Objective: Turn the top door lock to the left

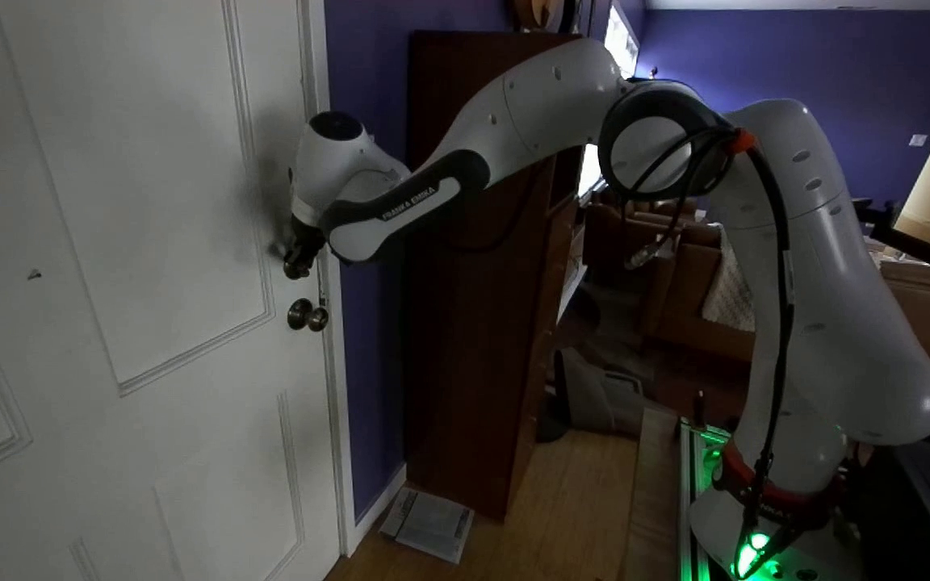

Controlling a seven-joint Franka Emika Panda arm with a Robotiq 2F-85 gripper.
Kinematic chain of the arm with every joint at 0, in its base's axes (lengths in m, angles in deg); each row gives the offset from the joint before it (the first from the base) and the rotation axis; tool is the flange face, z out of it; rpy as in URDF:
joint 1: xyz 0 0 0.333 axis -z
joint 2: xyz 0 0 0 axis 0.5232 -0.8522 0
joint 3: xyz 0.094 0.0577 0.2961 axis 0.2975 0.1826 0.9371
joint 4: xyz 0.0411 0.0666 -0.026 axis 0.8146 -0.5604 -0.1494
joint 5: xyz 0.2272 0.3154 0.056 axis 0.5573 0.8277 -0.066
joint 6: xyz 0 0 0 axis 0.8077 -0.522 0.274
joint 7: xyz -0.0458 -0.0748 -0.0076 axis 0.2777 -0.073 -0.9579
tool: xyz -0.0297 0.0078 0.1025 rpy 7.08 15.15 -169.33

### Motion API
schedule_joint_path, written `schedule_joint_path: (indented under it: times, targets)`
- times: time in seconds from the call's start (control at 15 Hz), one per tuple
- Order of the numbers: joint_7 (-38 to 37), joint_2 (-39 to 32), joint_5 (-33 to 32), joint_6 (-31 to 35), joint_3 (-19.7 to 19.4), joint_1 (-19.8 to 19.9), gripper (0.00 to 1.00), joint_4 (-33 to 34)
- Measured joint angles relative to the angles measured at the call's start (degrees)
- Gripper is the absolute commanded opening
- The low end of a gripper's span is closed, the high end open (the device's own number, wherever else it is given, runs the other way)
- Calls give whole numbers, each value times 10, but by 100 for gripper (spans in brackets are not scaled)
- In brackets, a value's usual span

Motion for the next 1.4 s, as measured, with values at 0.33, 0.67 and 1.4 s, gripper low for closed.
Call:
schedule_joint_path:
  times: [0.33,0.67,1.4]
  targets:
    - [-114,-11,-125,-11,-55,-59,3,0]
    - [-215,-21,-245,-29,-74,-88,3,1]
    - [-270,-12,-343,-134,5,-44,91,45]
